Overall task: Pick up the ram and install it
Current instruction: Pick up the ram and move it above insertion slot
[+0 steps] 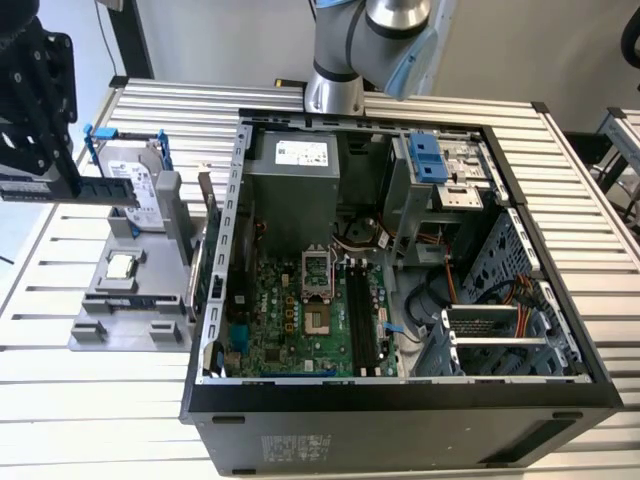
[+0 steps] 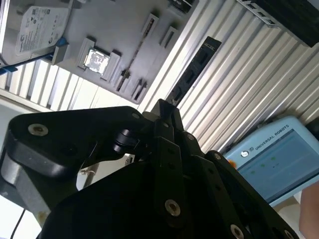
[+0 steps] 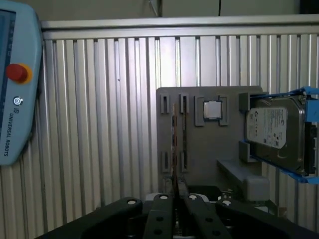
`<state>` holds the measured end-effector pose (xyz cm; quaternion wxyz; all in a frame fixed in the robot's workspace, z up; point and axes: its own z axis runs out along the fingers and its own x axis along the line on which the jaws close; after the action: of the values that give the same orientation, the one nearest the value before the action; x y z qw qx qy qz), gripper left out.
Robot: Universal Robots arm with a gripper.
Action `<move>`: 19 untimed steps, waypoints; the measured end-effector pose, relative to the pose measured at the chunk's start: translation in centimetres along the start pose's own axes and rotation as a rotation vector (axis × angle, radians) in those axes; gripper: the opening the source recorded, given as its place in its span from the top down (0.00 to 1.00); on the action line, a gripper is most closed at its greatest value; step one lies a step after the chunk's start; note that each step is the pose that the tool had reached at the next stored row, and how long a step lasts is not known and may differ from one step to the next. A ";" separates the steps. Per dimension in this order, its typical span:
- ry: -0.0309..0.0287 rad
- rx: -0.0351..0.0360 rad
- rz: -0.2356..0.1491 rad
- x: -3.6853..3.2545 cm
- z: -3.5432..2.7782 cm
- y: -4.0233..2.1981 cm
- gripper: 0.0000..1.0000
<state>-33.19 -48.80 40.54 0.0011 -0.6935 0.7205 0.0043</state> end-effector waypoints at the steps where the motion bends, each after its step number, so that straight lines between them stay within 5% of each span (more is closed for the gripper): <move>1: 0.0000 0.0000 -0.003 0.00 0.00 -0.16 1.00; 19: 0.0001 -0.0001 -0.013 -0.08 -0.01 -2.10 1.00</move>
<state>-31.09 -48.80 40.53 0.0011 -0.6983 0.7158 0.0044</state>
